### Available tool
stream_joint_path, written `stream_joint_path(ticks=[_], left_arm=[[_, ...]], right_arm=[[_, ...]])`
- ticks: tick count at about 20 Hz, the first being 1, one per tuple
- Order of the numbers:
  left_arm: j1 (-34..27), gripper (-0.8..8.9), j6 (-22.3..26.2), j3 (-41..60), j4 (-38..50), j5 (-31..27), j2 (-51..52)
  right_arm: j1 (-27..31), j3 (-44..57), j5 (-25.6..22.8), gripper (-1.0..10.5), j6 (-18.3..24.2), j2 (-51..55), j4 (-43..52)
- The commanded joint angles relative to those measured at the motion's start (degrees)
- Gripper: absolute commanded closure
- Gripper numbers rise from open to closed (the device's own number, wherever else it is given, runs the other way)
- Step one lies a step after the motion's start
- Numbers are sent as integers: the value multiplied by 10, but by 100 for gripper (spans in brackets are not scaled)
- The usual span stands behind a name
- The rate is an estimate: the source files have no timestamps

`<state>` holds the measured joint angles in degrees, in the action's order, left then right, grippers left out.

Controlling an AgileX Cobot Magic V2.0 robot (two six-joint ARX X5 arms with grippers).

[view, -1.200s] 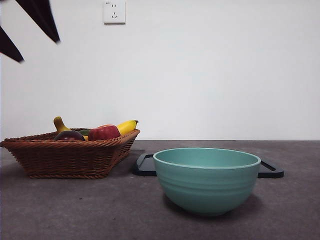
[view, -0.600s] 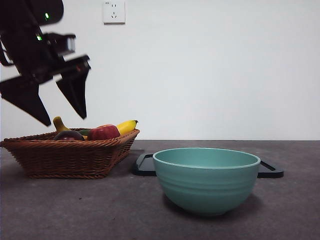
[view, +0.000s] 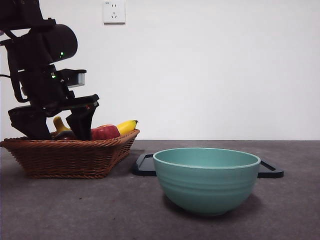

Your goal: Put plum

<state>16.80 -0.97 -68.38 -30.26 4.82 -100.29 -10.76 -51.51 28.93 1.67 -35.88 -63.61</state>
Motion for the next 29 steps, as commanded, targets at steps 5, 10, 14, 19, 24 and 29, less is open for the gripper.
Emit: stream_joint_path(ticks=[5,10,14,19,24,29], left_arm=[[5,484,-2,-14,-4,1,-9],[26,484,-2,-14,-29,1,89],[115,484,-2,-14,-80,2,207],[289,484,-2,-14,-74,2,215],[353,484,-1,-14,-26,1,143],[373,484,3,-14,6,1,64]], right_arm=[[-2,-11,0,573,-2,-4,6],[-2,-11,0,573,-2,-4,6],[-2,-11,-2,573,-2,-4,6],[-2,-11,-5,573,-2,-4,6],[-2,-11,-5,573,-2,-4,6],[-2,-11,-5,573,-2,-4,6]])
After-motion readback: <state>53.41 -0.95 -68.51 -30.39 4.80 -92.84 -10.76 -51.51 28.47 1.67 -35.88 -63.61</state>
